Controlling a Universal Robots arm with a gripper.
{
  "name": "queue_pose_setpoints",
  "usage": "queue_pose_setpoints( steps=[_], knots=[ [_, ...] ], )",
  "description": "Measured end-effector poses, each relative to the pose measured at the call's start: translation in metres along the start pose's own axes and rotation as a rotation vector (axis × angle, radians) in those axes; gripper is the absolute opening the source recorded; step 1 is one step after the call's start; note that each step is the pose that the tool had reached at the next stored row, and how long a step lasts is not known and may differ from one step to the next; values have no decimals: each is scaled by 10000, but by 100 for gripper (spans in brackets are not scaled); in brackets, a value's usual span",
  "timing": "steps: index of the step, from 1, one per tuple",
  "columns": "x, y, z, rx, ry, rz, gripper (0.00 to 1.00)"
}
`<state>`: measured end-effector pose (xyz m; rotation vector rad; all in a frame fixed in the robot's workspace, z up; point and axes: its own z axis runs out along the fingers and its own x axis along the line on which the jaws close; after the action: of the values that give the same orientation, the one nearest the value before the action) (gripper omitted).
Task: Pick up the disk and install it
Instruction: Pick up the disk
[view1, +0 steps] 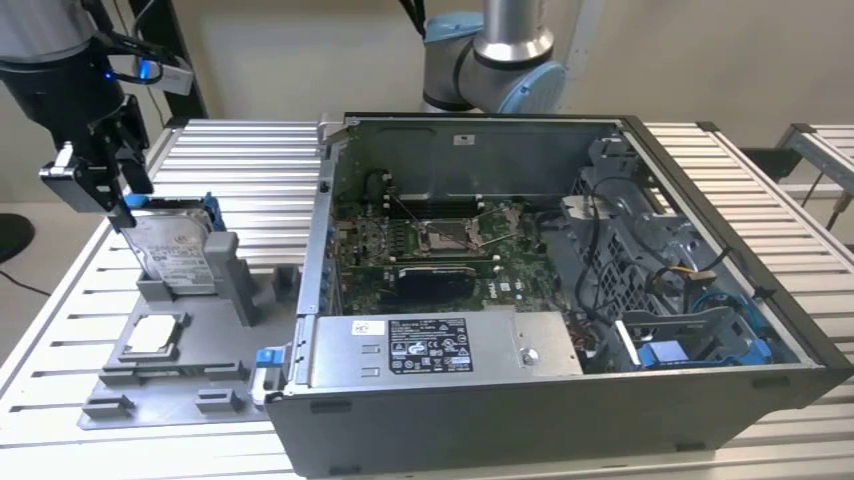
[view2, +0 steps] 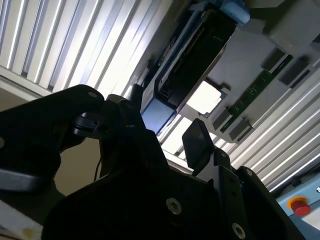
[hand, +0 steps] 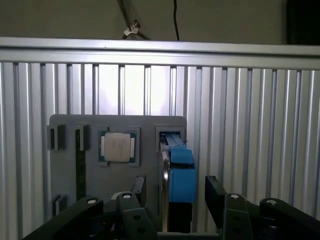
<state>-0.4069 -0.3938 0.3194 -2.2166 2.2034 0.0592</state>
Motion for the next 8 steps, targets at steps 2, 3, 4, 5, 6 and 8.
queue_pose_setpoints(
  steps=[2, 3, 4, 5, 6, 8],
  knots=[
    [1, -1, 28, 1, -3, -3, 100],
    [2, -1, 38, 1, -2, -3, 100],
    [2, -1, 47, 1, -4, -3, 100],
    [2, -1, 49, -1, -4, -3, 100],
    [2, -1, 49, -1, -3, -4, 100],
    [2, -1, 52, 3, -4, -3, 100]
  ],
)
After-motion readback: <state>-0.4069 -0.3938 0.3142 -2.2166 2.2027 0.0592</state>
